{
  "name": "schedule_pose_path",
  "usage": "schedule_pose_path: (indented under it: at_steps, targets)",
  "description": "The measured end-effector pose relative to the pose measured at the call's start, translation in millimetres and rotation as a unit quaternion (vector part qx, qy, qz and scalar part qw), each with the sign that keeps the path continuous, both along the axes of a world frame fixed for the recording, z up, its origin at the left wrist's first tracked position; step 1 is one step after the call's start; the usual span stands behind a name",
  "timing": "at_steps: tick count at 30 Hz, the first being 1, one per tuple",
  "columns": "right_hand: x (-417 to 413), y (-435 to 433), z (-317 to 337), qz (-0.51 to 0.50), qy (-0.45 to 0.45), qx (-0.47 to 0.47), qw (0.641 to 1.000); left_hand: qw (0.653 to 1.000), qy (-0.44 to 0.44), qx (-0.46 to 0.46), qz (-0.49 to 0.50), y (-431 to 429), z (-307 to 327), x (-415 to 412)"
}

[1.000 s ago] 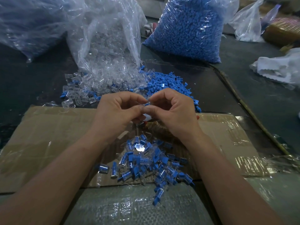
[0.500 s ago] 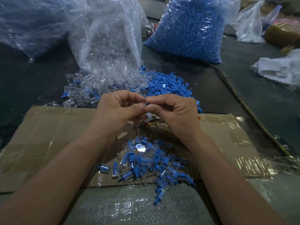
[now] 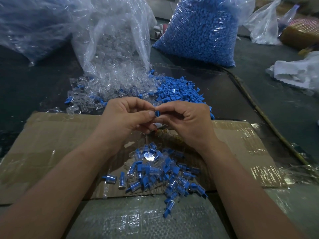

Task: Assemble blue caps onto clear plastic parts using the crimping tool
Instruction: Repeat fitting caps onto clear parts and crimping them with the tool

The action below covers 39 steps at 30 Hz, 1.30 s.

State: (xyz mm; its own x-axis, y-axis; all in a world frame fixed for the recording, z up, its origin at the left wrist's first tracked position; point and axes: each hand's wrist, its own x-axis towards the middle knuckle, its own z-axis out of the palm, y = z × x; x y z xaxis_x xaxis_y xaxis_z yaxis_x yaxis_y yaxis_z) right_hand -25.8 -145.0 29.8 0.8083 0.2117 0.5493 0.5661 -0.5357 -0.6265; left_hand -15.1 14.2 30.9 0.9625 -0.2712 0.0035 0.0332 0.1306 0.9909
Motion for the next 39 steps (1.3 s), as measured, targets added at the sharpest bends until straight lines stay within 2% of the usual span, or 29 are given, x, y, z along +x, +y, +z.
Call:
schedule_pose_path:
  at_steps: [12, 24, 29, 31, 35, 39]
  targets:
    - [-3.0, 3.9, 3.0, 0.011, -0.024, -0.025, 0.999, 0.999, 0.005, 0.030, -0.011, 2.5, -0.3, 3.0]
    - [-0.1, -2.4, 3.6, -0.018, 0.018, -0.036, 0.999, 0.998, 0.048, -0.031, 0.009, 2.9, 0.9, 2.2]
    - [3.6, -23.6, 9.1, -0.081, 0.096, 0.006, 0.992, 0.997, 0.053, -0.042, 0.023, 4.9, 3.2, 2.8]
    - [5.8, -33.1, 11.7, -0.100, 0.141, -0.004, 0.985, 0.998, 0.047, -0.032, 0.030, 5.4, 3.5, 3.3]
    - [6.4, -46.2, 16.9, -0.085, 0.253, -0.094, 0.959, 0.997, 0.049, -0.034, 0.044, 6.4, 3.6, 2.2]
    - [4.7, -48.0, 17.6, -0.034, 0.369, -0.189, 0.909, 0.996, 0.058, -0.038, 0.051, 5.1, 3.7, 0.9]
